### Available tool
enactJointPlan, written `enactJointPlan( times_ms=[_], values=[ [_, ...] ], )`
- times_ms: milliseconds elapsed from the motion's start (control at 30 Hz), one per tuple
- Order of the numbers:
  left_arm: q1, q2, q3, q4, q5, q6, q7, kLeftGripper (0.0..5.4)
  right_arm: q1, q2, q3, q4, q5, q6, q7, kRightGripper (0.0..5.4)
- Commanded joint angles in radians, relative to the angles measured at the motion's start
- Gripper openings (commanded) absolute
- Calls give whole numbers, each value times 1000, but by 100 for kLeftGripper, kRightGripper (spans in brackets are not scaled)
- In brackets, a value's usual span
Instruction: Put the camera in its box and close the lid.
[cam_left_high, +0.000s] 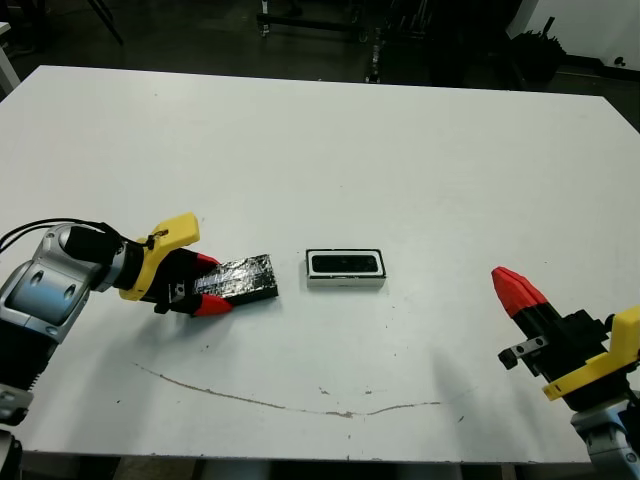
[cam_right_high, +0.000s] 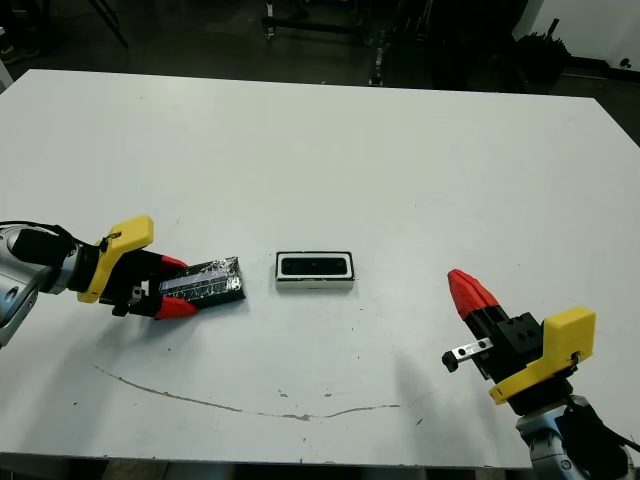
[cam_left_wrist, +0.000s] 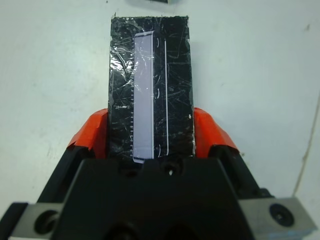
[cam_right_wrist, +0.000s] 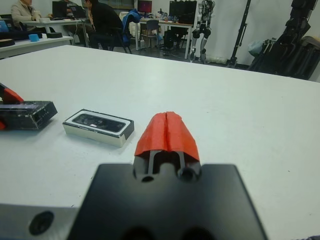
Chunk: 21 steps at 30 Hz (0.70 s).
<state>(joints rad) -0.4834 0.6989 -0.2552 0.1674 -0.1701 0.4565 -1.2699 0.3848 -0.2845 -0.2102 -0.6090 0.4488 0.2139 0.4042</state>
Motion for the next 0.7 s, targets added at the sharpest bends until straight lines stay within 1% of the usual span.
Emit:
enactJointPlan(
  times_ms=[33,133,233,300,400,533,700],
  values=[
    [-16,-11,20,-31,-30,42,9,316,5,-9,0,0,-14,-3,-6,0],
    [-32,-33,40,-52,-65,68,20,316,5,-8,-1,1,-10,2,-7,0],
    [-51,-65,46,-67,-77,77,52,316,2,-3,2,11,-1,-6,3,0],
    [-62,-96,37,-59,-76,89,77,316,2,-2,4,12,4,0,2,0],
    [-71,-135,5,-45,-58,66,99,316,0,-5,9,15,-10,-15,4,0],
    [-89,-183,-34,12,-28,41,122,316,5,0,9,13,-3,-16,0,0],
    [-103,-232,-60,70,0,9,143,316,9,-1,12,11,-18,-25,-4,0]
  ],
)
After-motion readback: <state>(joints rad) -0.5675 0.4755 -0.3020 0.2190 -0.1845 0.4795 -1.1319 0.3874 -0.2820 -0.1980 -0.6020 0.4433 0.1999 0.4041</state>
